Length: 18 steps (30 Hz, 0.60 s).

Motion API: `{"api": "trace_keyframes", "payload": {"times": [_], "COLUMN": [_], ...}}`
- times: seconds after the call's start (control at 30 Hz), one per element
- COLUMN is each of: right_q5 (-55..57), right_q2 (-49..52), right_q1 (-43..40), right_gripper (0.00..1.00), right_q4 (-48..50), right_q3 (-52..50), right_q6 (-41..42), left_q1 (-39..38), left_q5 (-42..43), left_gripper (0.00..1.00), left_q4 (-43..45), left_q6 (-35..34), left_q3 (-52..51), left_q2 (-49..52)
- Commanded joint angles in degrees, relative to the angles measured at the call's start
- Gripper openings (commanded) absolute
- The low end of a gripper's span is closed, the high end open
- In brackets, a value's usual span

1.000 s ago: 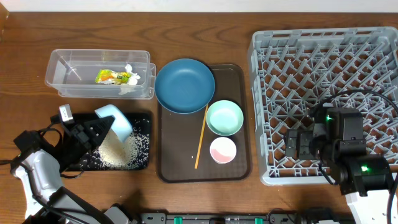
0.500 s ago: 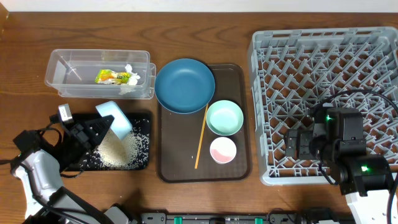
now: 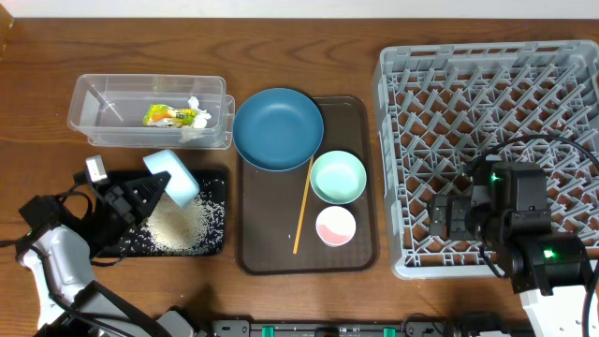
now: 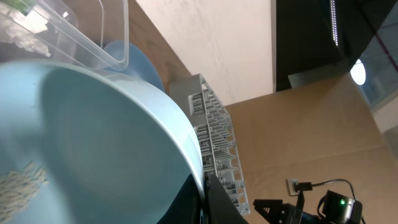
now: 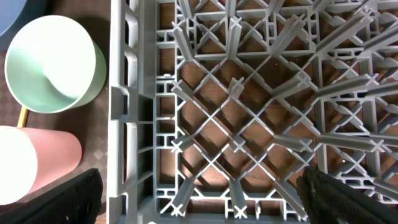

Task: Sort waste into correct bins and load items into the dishwasher rack
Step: 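Tip the bowl over the black tray to pour out the rice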

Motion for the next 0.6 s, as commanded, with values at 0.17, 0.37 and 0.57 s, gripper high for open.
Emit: {"api": "trace_keyframes", "payload": {"times": [0.17,0.37,0.57], "right_q5": [0.3,0.3,0.3], "right_q2": [0.0,0.0,0.0], "right_q1": [-0.2,-0.2,-0.2], "right_gripper": [0.99,0.99,0.99], "right_q4": [0.1,0.0,0.0], "right_q3": [1.0,1.0,1.0], "right_q6": [0.4,0.4,0.4], "left_q1": [0.3,0.3,0.3], "left_q5": [1.4,2.8,2.8], "left_gripper": [0.06,0.06,0.06], "left_q4": [4.0,8.5,10.3], "left_q6": [-8.2,-18.8,-21.0], "left_q3": [-0.3,-0.3,-0.3], "left_q2": [-0.2,-0.2,-0.2]}}
